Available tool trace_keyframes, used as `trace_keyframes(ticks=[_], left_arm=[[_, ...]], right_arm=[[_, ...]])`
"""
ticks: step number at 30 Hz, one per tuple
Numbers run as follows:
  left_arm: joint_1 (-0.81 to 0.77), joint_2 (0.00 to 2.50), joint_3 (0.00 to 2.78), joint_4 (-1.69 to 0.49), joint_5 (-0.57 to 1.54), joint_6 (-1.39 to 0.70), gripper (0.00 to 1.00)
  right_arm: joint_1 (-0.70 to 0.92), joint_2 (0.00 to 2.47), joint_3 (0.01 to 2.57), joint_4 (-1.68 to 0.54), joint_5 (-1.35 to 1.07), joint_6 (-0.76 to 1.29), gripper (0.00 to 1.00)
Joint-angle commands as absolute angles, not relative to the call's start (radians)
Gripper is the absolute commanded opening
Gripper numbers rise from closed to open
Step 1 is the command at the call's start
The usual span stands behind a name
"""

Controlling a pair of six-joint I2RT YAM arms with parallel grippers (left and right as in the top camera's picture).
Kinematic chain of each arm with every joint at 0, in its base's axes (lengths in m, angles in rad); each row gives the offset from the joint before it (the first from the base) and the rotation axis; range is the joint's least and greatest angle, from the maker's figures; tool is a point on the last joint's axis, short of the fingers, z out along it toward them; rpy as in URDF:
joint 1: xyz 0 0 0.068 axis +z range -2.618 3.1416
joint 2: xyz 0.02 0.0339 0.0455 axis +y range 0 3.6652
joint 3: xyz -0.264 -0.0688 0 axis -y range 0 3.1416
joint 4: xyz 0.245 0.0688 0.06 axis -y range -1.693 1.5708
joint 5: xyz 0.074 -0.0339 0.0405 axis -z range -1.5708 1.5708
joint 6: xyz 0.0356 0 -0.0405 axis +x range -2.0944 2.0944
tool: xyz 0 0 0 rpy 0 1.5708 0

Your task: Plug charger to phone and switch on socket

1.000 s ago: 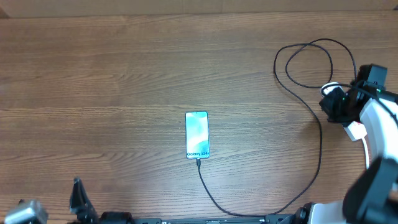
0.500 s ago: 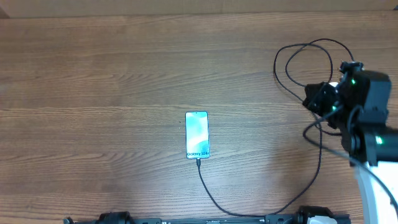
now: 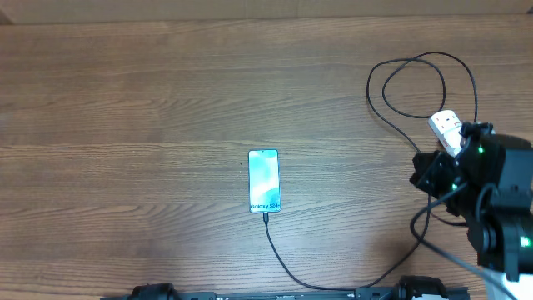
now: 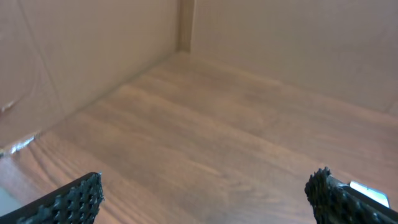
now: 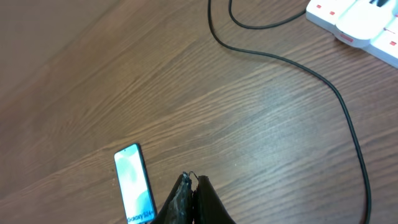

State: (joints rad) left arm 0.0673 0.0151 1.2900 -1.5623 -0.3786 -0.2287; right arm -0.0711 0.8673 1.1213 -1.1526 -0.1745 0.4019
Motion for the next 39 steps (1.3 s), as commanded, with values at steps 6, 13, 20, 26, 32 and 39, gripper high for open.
trace_keyframes(ticks=[6,13,20,26,32,39], left_arm=[[0.072,0.004,1.291,-1.689,-0.398,-0.239,1.00],[0.072,0.004,1.291,-1.689,-0.399,-0.240,1.00],[0.072,0.004,1.291,-1.689,-0.399,-0.240,1.00],[0.072,0.004,1.291,-1.689,-0.399,-0.240,1.00],[0.072,0.004,1.291,-1.689,-0.399,-0.240,1.00],[0.072,0.004,1.291,-1.689,-0.399,-0.240,1.00]], right_arm=[[-0.065,0.760,1.127,-1.250,-0.160,0.394,1.00],[-0.065,0.767,1.127,-1.334,-0.140,0.385,1.00],[-0.065,0.767,1.127,-1.334,-0.087,0.385,1.00],[-0.065,0.767,1.127,-1.334,-0.082,0.385,1.00],[-0.065,0.767,1.123,-1.379,-0.050,0.364,1.00],[-0.066,0.760,1.048,-1.307,-0.058,0.340,1.00]])
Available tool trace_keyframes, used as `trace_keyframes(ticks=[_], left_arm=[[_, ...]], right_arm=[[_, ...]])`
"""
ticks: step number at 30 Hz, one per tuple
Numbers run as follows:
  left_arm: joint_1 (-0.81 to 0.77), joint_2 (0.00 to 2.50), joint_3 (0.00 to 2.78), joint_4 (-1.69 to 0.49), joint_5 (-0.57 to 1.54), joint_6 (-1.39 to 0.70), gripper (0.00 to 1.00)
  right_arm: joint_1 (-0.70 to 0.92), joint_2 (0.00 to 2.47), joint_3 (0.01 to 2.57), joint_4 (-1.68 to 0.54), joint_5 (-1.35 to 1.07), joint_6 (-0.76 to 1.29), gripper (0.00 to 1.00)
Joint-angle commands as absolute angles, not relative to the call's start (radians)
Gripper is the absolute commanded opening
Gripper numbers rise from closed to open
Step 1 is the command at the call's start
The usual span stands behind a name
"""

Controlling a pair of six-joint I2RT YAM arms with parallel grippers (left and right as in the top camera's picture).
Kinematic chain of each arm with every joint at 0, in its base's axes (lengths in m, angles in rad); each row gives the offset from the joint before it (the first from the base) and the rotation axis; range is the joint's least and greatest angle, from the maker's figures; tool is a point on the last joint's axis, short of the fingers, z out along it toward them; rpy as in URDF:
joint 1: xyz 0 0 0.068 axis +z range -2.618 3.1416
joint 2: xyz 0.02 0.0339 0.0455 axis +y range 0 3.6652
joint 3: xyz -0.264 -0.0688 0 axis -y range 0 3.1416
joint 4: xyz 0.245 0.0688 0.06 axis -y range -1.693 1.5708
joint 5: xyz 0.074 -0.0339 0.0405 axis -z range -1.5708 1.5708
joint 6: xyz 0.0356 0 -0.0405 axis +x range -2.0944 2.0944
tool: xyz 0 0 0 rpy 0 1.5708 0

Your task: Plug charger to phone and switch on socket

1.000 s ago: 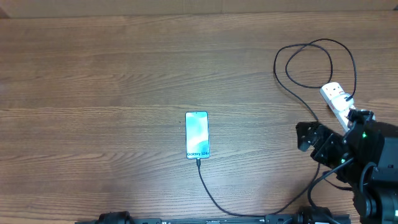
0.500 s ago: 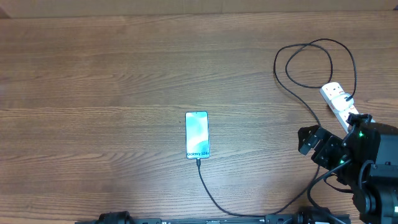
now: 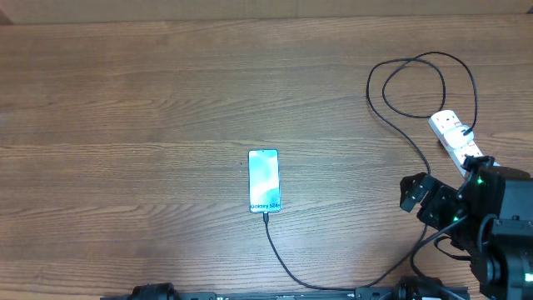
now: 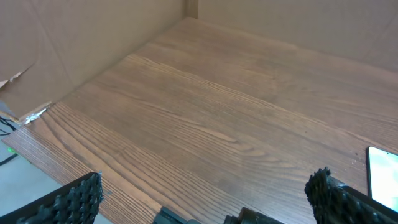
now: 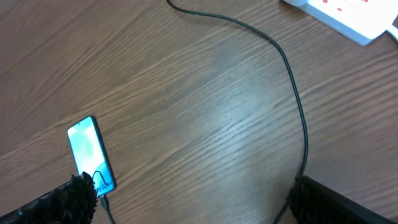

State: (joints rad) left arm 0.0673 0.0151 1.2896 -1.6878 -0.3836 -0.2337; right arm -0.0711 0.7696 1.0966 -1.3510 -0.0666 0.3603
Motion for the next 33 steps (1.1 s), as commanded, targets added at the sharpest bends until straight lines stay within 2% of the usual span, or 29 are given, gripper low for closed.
trace_keyframes(ticks=[1,6,14,20,33], left_arm=[[0.072,0.004,1.291,-1.689,-0.399,-0.240,1.00],[0.072,0.004,1.291,-1.689,-0.399,-0.240,1.00],[0.072,0.004,1.291,-1.689,-0.399,-0.240,1.00],[0.072,0.004,1.291,-1.689,-0.399,-0.240,1.00],[0.072,0.004,1.291,-1.689,-0.399,-0.240,1.00]], right_arm=[[-0.065,0.749,1.019,-1.263,-0.067,0.339,1.00],[-0.065,0.563,0.768,-0.945,-0.108,0.340,1.00],[-0.066,0.211,0.464,-0.636,-0.106,0.340,1.00],[-0.066,0.014,0.340,-0.435,-0.110,0.340,1.00],[-0.067,0.003,0.163,-0.028,-0.118,0.340,1.00]])
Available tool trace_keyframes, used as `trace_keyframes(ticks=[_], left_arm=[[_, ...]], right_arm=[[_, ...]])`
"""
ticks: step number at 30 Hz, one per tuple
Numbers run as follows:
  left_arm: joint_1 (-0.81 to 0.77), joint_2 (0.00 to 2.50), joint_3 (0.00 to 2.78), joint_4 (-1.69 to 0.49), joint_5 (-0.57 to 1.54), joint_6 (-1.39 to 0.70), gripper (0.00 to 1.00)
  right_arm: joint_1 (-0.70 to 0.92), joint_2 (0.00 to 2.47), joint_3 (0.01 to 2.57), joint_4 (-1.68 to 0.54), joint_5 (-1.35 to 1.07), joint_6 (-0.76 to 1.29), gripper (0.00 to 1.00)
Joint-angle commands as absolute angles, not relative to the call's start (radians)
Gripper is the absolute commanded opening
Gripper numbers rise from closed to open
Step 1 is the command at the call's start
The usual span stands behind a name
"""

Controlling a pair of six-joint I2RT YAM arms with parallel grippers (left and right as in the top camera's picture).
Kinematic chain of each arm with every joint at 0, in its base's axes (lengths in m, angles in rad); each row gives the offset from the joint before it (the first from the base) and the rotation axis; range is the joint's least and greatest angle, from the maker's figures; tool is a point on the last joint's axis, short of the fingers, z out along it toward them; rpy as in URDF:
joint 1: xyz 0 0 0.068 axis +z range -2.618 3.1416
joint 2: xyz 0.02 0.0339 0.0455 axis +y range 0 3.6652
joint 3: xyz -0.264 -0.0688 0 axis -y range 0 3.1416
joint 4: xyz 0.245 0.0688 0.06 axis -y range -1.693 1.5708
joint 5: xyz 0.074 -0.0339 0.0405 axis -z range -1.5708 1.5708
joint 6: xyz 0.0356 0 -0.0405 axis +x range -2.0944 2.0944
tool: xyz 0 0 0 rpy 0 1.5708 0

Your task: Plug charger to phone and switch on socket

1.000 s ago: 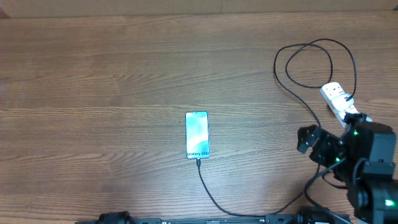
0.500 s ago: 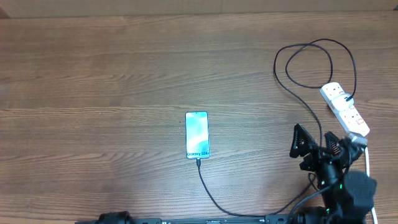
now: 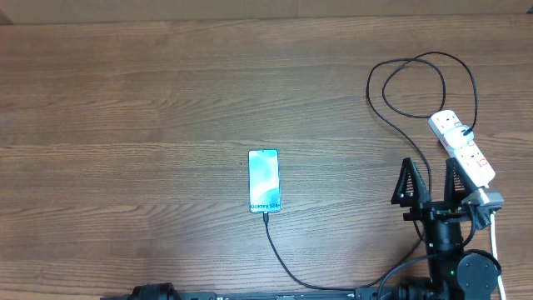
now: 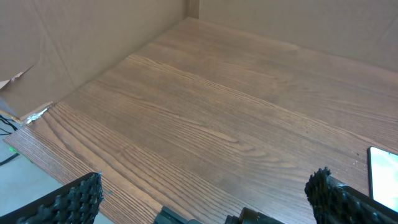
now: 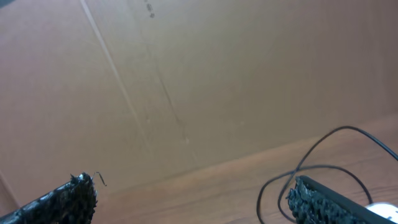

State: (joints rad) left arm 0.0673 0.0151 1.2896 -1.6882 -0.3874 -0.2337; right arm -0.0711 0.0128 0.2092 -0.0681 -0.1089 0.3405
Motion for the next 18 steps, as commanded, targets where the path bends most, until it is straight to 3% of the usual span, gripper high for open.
trace_keyframes(ticks=[1,18], left_arm=[[0.072,0.004,1.291,-1.689,-0.399,-0.240,1.00],[0.072,0.004,1.291,-1.689,-0.399,-0.240,1.00]], right_arm=[[-0.067,0.003,0.138,0.006,-0.122,0.340,1.00],[-0.067,0.002,0.007,0.066,-0.129,0.344,1.00]])
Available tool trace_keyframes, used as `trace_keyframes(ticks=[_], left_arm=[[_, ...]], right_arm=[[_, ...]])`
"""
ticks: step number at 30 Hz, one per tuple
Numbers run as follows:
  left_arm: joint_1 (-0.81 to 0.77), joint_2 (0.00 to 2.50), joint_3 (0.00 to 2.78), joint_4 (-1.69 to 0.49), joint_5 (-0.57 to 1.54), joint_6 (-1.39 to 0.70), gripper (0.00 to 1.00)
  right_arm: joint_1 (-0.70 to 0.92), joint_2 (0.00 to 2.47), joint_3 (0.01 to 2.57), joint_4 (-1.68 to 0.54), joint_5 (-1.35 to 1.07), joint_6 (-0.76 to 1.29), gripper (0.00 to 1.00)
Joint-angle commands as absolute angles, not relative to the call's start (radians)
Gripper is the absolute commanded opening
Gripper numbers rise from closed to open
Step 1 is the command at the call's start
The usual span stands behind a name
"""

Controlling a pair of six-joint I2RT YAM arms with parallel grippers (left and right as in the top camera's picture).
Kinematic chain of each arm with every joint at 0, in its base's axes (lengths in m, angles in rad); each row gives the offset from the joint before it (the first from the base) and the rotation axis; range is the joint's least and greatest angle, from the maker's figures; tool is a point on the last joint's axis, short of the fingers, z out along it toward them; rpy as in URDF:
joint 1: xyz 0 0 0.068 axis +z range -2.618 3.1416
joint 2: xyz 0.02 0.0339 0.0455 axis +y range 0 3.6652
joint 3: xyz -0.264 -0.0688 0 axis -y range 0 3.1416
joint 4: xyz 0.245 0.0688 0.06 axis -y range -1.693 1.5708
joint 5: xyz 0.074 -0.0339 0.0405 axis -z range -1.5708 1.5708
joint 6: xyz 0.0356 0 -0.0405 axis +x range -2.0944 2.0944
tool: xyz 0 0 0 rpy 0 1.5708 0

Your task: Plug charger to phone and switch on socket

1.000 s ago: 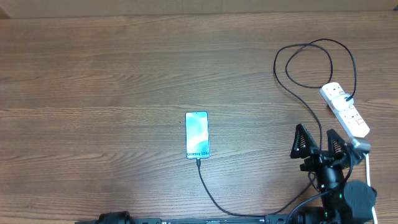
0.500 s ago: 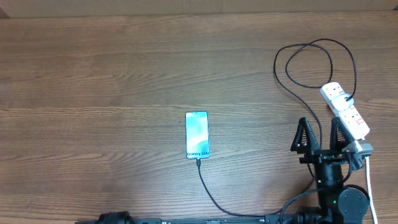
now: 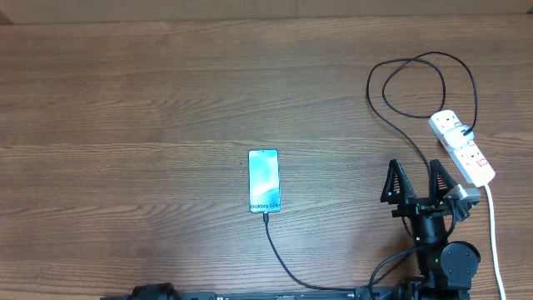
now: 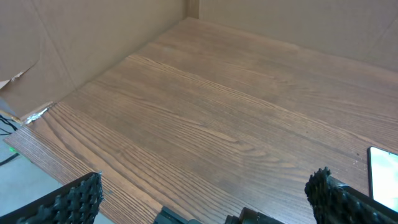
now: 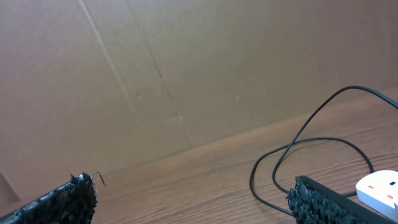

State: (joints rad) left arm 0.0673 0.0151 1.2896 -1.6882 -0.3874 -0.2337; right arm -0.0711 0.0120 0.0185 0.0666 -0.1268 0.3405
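Note:
The phone [image 3: 264,181] lies face up mid-table with its screen lit. The black charger cable [image 3: 279,254] is plugged into its near end and runs to the front right. The white socket strip [image 3: 462,148] lies at the right edge, with a plug in its far end. My right gripper [image 3: 414,185] stands open and empty at the front right, left of the strip and apart from it. The right wrist view shows its fingers [image 5: 62,199] wide apart, the cable loop [image 5: 292,155] and the strip's end [image 5: 380,185]. My left gripper [image 4: 206,180] is open and empty; the phone's corner [image 4: 384,180] shows at its right.
Cardboard walls [image 5: 155,74] close off the table's back and left side [image 4: 74,43]. The cable's big loop [image 3: 420,83] lies behind the socket strip. A white lead [image 3: 493,242] runs from the strip toward the front edge.
The right gripper has shifted a little to the left and nearer the front edge. Its camera now looks lower, so the strip's end shows. The left arm has not moved.
First the right gripper was shut, right at the socket strip, and the left wrist camera faced the far corner. Then the right gripper was open and drawn back from the strip, with the left arm pulled back. Now both stand open at the front edge, phone lit throughout.

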Motion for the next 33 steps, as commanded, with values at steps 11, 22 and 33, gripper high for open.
trace_keyframes(ticks=[11,22,33], left_arm=[[0.072,0.004,1.291,-1.689,-0.399,-0.240,1.00],[0.072,0.004,1.291,-1.689,-0.399,-0.240,1.00],[0.072,0.004,1.291,-1.689,-0.399,-0.240,1.00]], right_arm=[[-0.066,0.003,0.008,-0.070,-0.128,0.343,1.00],[-0.067,0.003,0.008,-0.070,-0.128,0.343,1.00],[-0.067,0.003,0.008,-0.070,-0.128,0.343,1.00]])
